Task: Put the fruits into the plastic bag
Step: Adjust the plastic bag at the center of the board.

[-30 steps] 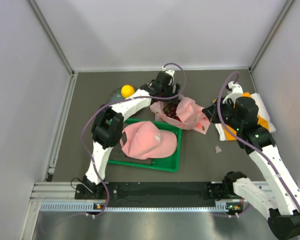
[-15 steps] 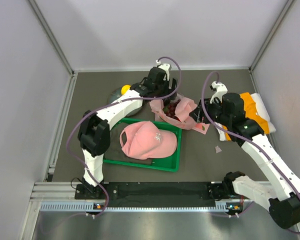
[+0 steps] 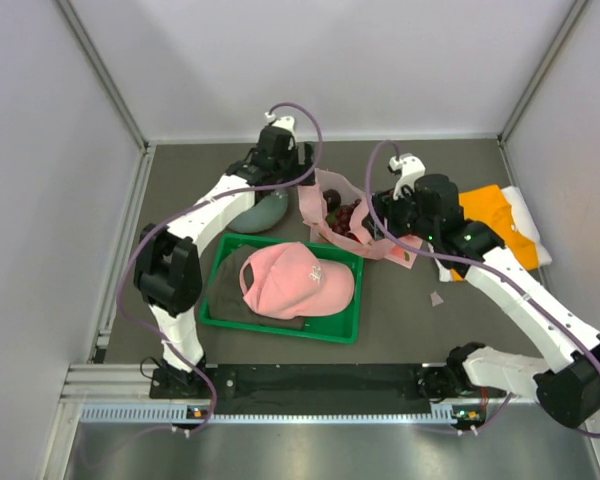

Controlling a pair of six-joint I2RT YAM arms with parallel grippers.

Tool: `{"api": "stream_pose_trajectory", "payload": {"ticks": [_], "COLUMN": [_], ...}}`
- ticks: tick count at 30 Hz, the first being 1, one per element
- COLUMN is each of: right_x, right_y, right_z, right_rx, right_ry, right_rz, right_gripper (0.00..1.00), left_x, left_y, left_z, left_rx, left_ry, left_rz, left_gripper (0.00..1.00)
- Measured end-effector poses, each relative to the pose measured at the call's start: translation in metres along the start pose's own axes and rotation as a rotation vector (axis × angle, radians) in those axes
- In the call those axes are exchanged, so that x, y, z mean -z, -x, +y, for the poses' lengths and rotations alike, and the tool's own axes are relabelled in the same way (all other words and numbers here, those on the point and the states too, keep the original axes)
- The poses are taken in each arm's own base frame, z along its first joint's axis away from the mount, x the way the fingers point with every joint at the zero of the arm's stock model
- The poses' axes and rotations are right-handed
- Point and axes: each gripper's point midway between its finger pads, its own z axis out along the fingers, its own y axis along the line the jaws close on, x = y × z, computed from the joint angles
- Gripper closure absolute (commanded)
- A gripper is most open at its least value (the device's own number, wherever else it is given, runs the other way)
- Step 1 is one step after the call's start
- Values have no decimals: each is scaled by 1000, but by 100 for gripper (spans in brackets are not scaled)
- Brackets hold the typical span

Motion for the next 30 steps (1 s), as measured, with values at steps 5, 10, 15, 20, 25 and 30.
{"api": "stream_pose_trajectory", "payload": {"ticks": [5, 10, 15, 20, 25, 30], "right_x": [-14, -26, -35, -39, -39, -34], "right_y": [-5, -3, -8, -17, -21, -12], "right_z": [0, 0, 1, 2, 8, 8], "right_rx": [43, 66, 82, 89, 82, 70], "right_ry": [-8, -6, -2, 13, 47, 35], "right_rz": [39, 63, 92, 129, 144, 134], "right_gripper": [43, 44, 49, 71, 100, 100], "left_x": [-13, -40, -63, -71, -70, -68], "left_y": [1, -11, -36, -54, -48, -43], "left_z": [30, 33, 35, 28, 15, 8], "left_rx": [72, 162, 220, 258, 286, 296], "left_ry": [6, -84, -133, -183, -248, -284], "left_rz": [13, 44, 111, 156, 143, 132], "left_gripper": [6, 7, 12, 49, 99, 100]}}
